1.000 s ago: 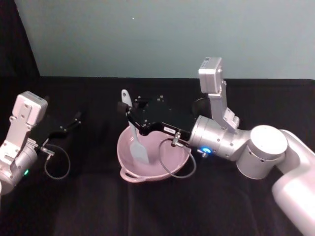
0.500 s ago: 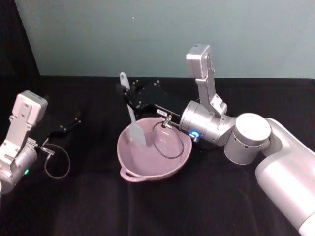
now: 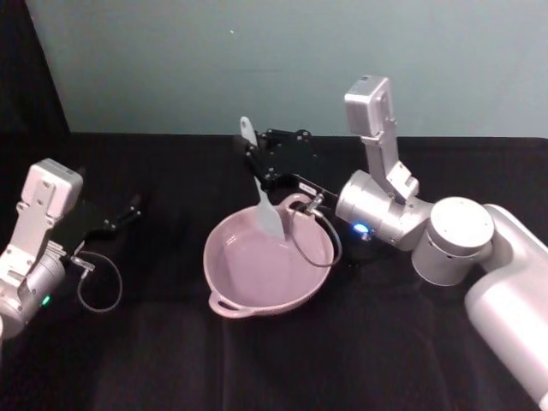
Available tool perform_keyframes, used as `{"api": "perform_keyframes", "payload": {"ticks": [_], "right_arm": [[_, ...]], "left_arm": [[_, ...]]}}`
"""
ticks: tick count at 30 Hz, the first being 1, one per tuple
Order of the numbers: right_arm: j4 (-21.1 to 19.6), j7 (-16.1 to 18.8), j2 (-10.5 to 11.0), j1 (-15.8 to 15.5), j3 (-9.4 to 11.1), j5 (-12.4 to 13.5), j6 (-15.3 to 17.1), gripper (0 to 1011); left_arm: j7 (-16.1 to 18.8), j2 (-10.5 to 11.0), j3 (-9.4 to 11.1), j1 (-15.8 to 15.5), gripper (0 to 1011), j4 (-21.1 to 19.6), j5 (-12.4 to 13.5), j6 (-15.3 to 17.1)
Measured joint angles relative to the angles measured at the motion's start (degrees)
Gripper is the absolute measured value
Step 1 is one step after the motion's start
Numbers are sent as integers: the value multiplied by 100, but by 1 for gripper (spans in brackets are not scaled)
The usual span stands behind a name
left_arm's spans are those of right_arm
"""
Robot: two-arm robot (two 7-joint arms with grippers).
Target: Use the one hand to pick up the spoon and stir the clear water in the bowl.
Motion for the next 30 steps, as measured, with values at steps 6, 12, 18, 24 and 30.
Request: {"api": "perform_keyframes", "payload": {"ticks": [6, 12, 18, 24, 30], "right_arm": [[-413, 115, 227, -238, 92, 45, 118, 121], [-882, 343, 418, -524, 94, 278, 316, 121], [-1132, 473, 494, -671, -19, 396, 394, 121], [-1195, 547, 454, -657, -172, 437, 394, 121], [-981, 574, 291, -485, -285, 462, 362, 121]], "left_arm": [[0, 0, 0, 0, 1011, 0, 0, 0], [0, 0, 0, 0, 1011, 0, 0, 0], [0, 0, 0, 0, 1011, 0, 0, 0], [0, 0, 0, 0, 1011, 0, 0, 0], [0, 0, 0, 0, 1011, 0, 0, 0]]}}
